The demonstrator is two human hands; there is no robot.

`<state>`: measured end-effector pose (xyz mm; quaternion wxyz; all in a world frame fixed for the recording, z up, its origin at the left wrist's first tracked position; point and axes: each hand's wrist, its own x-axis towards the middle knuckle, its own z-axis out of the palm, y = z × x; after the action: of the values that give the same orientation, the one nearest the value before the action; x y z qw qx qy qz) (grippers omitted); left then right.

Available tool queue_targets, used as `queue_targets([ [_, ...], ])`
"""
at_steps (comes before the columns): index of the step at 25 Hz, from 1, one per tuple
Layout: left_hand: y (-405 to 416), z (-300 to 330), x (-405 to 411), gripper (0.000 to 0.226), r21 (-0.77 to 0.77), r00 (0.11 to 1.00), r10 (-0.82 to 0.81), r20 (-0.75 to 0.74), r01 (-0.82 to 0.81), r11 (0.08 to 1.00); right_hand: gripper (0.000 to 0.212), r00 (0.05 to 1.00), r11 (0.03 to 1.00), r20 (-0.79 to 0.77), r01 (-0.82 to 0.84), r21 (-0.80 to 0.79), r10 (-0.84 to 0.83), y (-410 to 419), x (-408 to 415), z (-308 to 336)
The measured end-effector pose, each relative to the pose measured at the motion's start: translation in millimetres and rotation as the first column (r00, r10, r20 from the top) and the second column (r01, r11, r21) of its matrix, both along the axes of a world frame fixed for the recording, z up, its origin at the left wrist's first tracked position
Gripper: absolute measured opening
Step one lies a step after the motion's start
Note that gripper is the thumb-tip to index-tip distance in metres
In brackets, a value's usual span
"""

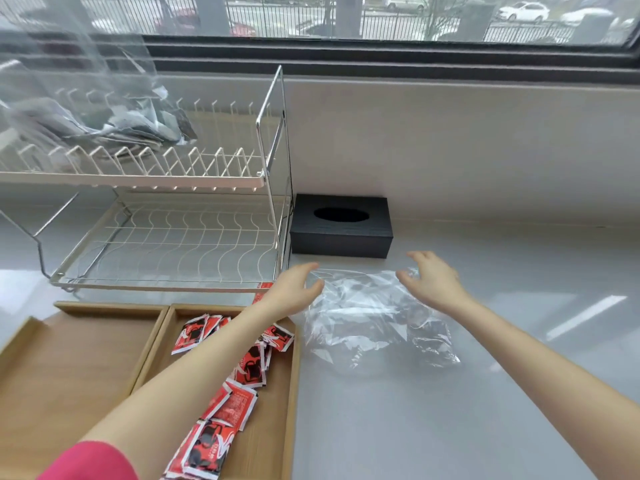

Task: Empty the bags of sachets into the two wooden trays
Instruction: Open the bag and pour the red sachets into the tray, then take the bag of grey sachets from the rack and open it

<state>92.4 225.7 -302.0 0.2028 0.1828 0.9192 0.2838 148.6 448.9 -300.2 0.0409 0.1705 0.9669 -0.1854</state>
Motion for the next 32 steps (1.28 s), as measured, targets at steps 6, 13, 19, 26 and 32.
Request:
queue_targets([
  [6,-48.2,44.0,31.2,0.047,-0.185,0.971,-0.100,-0.218,0.060,0.981,0.053,0.966,0.962,0.066,-0.256,0.093,0.251,-64.3,36.1,56.2],
  [13,-119.9,85.1,58.4,0.049,-0.317,0.922,-0.135,-0.364,0.014,0.948,0.049,0.934,0.925,0.015,-0.355,0.135,0.356,-145.9,60.4,97.1],
  [19,-178.0,111.7,59.4,0.044,-0.291,0.885,-0.089,-0.457,-0.054,0.955,0.045,0.914,0.922,-0.132,-0.372,0.109,0.384,-206.4,59.6,118.7],
  [26,-230.2,154.1,43.0,0.036,-0.208,0.821,-0.029,-0.571,-0.110,0.972,0.044,0.886,0.924,-0.262,-0.366,0.112,0.382,-256.9,35.0,149.5],
  [32,-266.4,194.8,5.8,0.033,-0.043,0.806,0.066,-0.589,-0.113,0.993,0.039,0.873,0.941,-0.354,-0.328,0.079,0.335,-283.0,1.5,175.4],
])
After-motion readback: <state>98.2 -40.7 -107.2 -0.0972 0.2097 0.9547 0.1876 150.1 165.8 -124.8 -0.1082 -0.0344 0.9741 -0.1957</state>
